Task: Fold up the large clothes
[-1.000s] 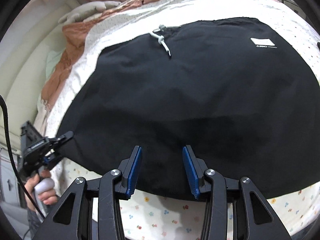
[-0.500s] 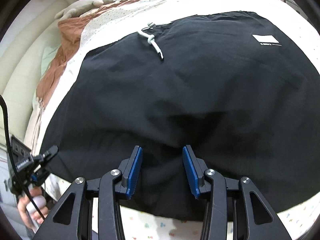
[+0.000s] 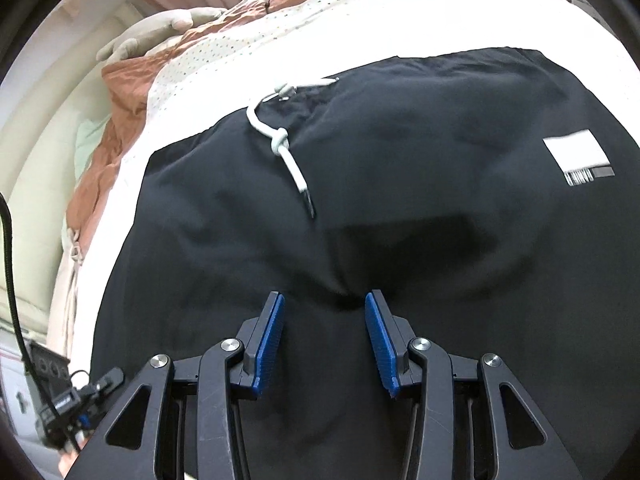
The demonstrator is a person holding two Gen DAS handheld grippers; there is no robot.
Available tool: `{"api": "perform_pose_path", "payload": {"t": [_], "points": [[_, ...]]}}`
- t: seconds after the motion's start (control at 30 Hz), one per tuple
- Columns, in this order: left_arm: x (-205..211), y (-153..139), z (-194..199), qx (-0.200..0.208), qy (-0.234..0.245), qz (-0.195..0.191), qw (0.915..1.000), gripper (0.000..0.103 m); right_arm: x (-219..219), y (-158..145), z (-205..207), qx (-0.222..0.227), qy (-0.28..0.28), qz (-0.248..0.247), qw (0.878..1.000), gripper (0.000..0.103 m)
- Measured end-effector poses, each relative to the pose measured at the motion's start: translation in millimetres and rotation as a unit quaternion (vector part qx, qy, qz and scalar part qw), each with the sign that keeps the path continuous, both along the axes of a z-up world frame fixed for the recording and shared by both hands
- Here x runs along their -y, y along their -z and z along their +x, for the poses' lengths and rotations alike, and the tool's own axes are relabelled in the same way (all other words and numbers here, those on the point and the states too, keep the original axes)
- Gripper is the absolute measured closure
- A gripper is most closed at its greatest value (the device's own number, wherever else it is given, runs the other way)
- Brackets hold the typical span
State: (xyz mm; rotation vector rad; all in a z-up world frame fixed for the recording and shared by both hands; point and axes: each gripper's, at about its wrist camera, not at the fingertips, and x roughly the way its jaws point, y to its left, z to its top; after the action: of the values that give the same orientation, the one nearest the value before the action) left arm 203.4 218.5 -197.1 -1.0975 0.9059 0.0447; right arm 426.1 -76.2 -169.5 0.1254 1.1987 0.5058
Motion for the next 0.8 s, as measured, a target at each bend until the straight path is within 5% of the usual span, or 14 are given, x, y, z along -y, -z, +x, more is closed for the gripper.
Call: {"api": "perform_pose_path", "payload": {"t": [0.37,0.57,0.8], "points": [[-1,3,2,-0.004,0.002,0.005,1.0,0.084,-35,3,43,0.028,-0.026,-0.013,0.999,0.06],[0,3,1,-0.004,-0.001,0.006,1.0,0.084,-36,5,61,0.032,-0.014,-0.014,0.999,0.094],[1,1,-4,-0.005,-0.009,0.006,0.9999,0.084,-24,5,31,0.028,-0.031,-0.001,0.999,0.097]]}}
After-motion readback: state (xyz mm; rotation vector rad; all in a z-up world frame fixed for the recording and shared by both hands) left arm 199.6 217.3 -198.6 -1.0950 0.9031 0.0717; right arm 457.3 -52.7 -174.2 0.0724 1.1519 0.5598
